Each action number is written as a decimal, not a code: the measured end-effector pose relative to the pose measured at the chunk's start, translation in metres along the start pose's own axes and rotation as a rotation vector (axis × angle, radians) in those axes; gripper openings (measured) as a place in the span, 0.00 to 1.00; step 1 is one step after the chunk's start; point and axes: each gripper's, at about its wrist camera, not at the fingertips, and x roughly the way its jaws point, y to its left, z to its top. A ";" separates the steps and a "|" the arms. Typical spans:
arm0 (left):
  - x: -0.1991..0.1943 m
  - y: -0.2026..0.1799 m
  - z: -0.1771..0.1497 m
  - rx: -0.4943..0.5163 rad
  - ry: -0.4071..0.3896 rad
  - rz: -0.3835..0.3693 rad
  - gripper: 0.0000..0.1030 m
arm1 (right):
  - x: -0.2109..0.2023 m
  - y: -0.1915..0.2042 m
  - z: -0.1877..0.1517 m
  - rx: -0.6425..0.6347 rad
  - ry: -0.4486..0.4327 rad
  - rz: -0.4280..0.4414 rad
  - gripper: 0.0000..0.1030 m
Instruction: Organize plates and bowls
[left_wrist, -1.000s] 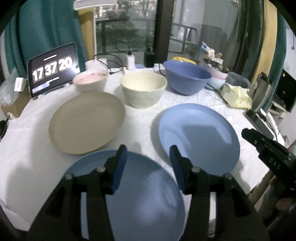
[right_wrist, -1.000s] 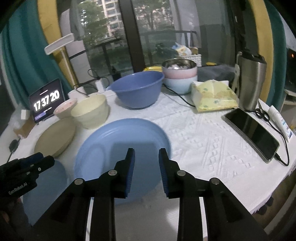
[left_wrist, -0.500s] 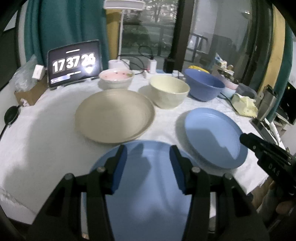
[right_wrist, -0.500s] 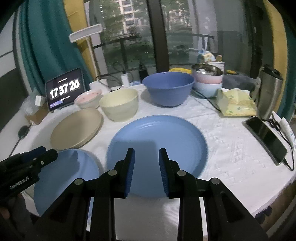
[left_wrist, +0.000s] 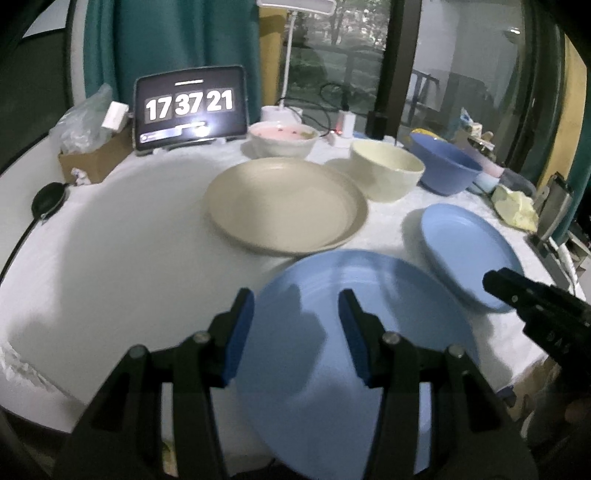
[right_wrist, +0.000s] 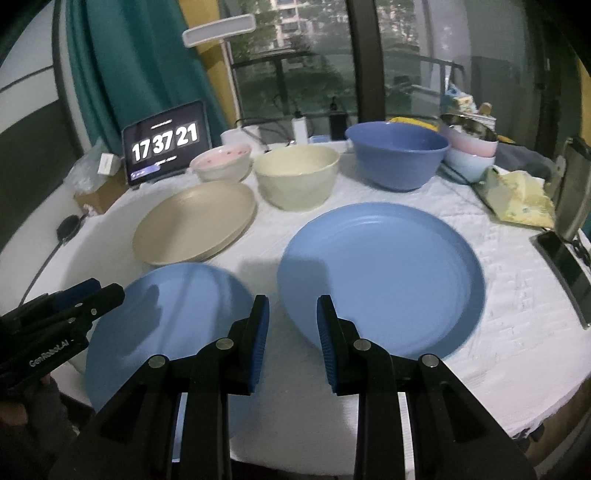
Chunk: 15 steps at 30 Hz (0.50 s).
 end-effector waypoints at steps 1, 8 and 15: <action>0.001 0.002 -0.001 0.000 0.003 0.004 0.48 | 0.001 0.002 -0.001 -0.003 0.004 0.005 0.28; 0.006 0.019 -0.013 -0.024 0.023 0.016 0.48 | 0.014 0.014 -0.007 -0.016 0.050 0.036 0.28; 0.012 0.022 -0.024 -0.029 0.044 0.003 0.48 | 0.024 0.024 -0.012 -0.033 0.085 0.051 0.28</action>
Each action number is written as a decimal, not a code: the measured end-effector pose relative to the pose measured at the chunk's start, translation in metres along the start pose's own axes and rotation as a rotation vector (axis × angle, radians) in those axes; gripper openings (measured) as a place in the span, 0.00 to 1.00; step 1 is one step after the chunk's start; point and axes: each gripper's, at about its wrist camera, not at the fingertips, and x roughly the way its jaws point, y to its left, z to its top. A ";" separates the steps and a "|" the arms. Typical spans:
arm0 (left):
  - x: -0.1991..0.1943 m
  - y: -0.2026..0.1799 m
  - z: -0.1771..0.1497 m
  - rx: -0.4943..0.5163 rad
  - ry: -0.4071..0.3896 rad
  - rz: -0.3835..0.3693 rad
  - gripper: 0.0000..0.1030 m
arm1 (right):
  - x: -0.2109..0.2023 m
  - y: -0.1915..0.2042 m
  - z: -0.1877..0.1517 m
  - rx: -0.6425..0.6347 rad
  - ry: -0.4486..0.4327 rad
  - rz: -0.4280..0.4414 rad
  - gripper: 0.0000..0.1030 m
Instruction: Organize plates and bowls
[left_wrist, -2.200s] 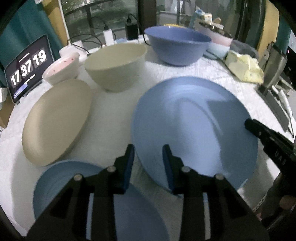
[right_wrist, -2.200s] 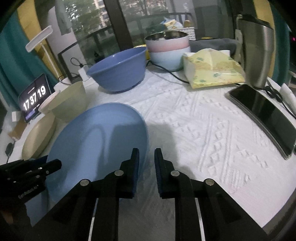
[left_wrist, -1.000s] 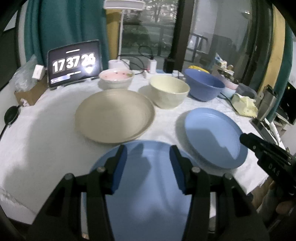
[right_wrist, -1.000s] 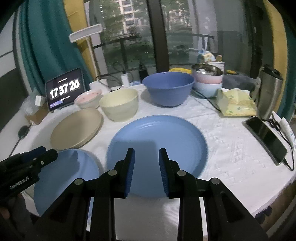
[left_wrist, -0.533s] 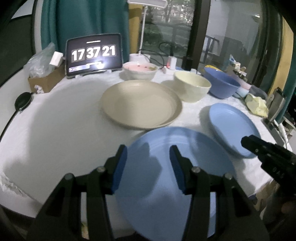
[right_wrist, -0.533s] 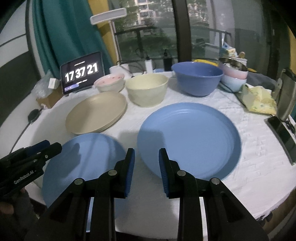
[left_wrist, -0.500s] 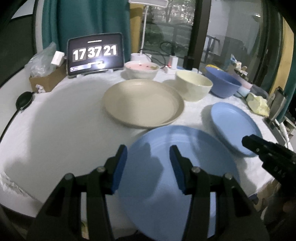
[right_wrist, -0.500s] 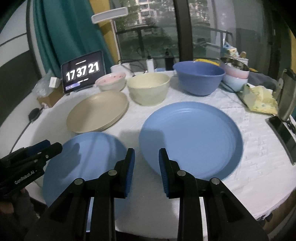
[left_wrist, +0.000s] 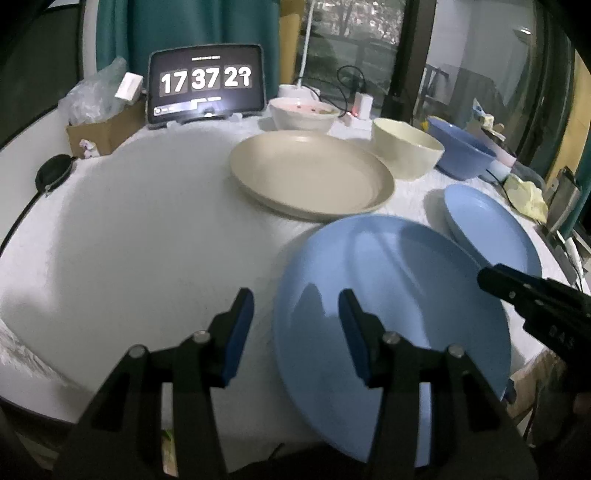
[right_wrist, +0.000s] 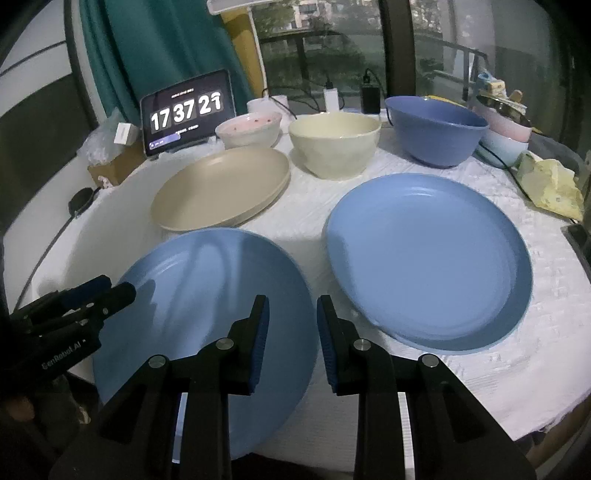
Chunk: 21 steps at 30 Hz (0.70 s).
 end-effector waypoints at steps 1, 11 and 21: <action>0.001 0.000 -0.001 0.001 0.001 0.000 0.48 | 0.001 0.000 0.000 -0.001 0.001 -0.003 0.28; 0.005 -0.003 -0.012 0.008 0.006 -0.008 0.47 | 0.004 -0.011 -0.003 0.013 0.014 -0.031 0.28; 0.010 -0.010 -0.016 0.034 0.023 -0.004 0.38 | 0.017 -0.004 -0.013 0.004 0.062 0.003 0.21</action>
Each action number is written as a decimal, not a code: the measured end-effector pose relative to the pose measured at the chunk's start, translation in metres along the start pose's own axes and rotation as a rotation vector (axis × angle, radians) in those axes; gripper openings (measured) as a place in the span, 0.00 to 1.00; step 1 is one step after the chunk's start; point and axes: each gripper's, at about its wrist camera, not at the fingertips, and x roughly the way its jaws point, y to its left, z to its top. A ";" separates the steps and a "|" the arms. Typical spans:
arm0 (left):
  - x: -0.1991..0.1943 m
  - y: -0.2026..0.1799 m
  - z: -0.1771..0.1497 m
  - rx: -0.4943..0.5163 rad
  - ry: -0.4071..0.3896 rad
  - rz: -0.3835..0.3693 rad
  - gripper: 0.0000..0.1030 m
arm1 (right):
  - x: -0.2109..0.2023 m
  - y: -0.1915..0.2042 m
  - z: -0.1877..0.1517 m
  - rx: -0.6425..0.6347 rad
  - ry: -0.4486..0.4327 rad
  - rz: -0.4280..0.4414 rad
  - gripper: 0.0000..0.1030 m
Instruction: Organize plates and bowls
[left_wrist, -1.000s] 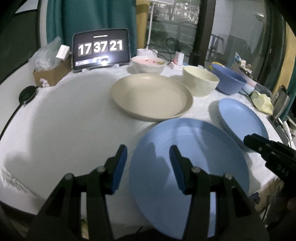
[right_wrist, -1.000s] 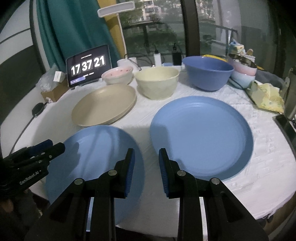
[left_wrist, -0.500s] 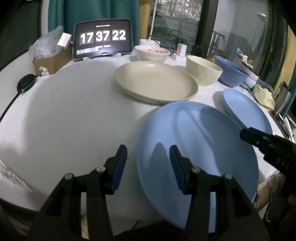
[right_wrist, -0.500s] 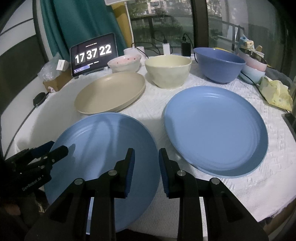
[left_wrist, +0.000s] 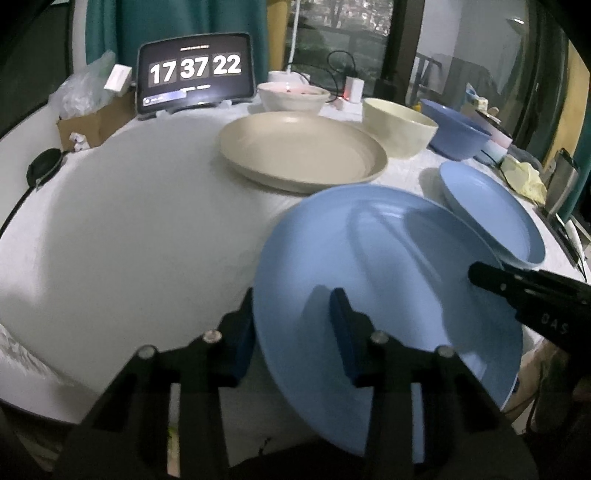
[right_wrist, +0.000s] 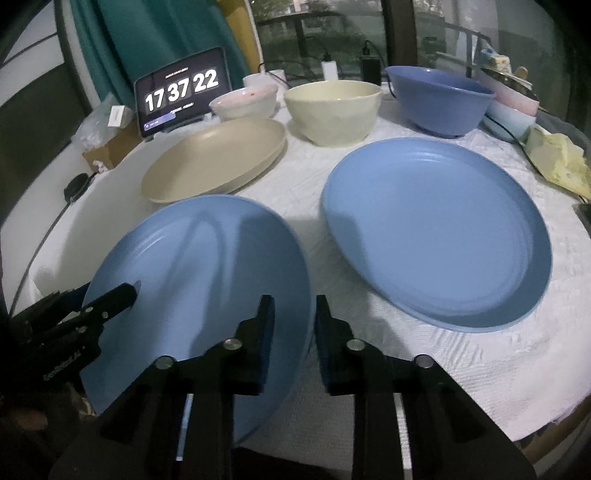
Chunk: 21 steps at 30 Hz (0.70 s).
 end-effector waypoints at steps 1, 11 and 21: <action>0.000 0.000 0.000 0.002 -0.001 0.002 0.37 | 0.000 0.000 0.000 0.000 0.000 -0.003 0.20; -0.012 0.001 0.005 0.008 -0.036 0.009 0.33 | -0.013 0.001 0.004 -0.016 -0.035 -0.013 0.15; -0.024 -0.012 0.018 0.028 -0.076 -0.011 0.33 | -0.032 -0.008 0.014 0.004 -0.095 -0.025 0.15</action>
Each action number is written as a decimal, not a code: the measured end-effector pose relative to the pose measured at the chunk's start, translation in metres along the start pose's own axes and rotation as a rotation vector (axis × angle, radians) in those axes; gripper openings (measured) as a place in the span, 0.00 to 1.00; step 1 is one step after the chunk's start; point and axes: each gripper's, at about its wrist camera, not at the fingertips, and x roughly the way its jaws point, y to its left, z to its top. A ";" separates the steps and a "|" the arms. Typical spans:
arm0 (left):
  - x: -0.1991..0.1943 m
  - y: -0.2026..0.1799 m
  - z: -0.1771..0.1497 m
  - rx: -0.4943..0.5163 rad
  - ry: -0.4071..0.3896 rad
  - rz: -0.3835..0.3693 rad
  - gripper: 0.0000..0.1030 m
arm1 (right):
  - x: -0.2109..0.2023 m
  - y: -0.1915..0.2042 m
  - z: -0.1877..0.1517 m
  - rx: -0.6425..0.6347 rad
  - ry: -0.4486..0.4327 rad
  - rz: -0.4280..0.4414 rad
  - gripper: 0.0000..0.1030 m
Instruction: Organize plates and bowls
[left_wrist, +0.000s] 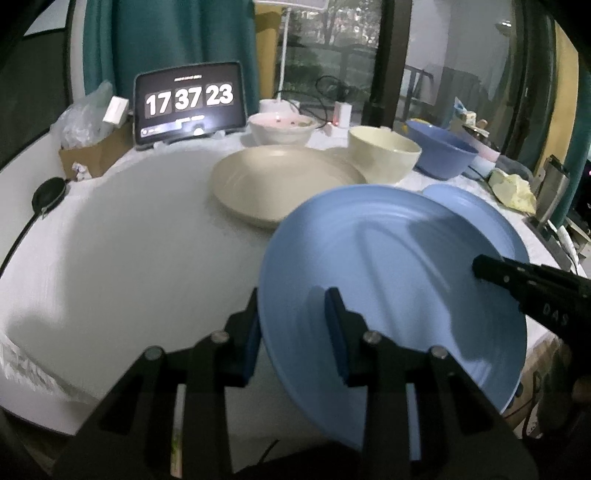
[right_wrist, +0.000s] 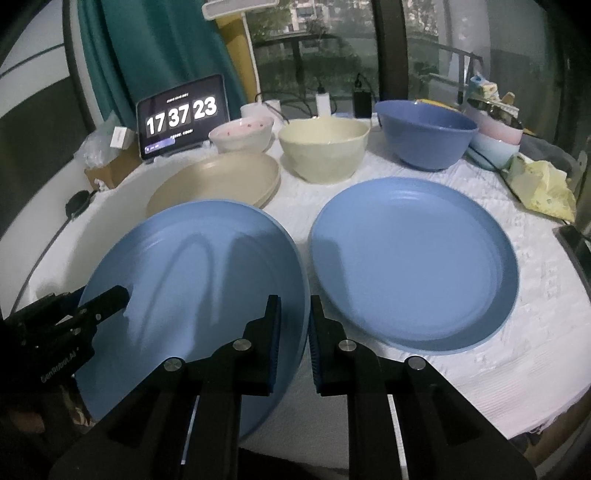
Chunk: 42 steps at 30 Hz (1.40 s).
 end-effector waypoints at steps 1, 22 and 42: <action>0.000 -0.002 0.001 0.004 -0.004 -0.003 0.33 | -0.001 -0.002 0.001 0.003 -0.005 -0.001 0.15; 0.015 -0.060 0.027 0.095 -0.020 -0.073 0.33 | -0.018 -0.063 0.010 0.104 -0.083 -0.057 0.15; 0.043 -0.106 0.044 0.163 -0.018 -0.126 0.33 | -0.012 -0.109 0.016 0.171 -0.098 -0.129 0.16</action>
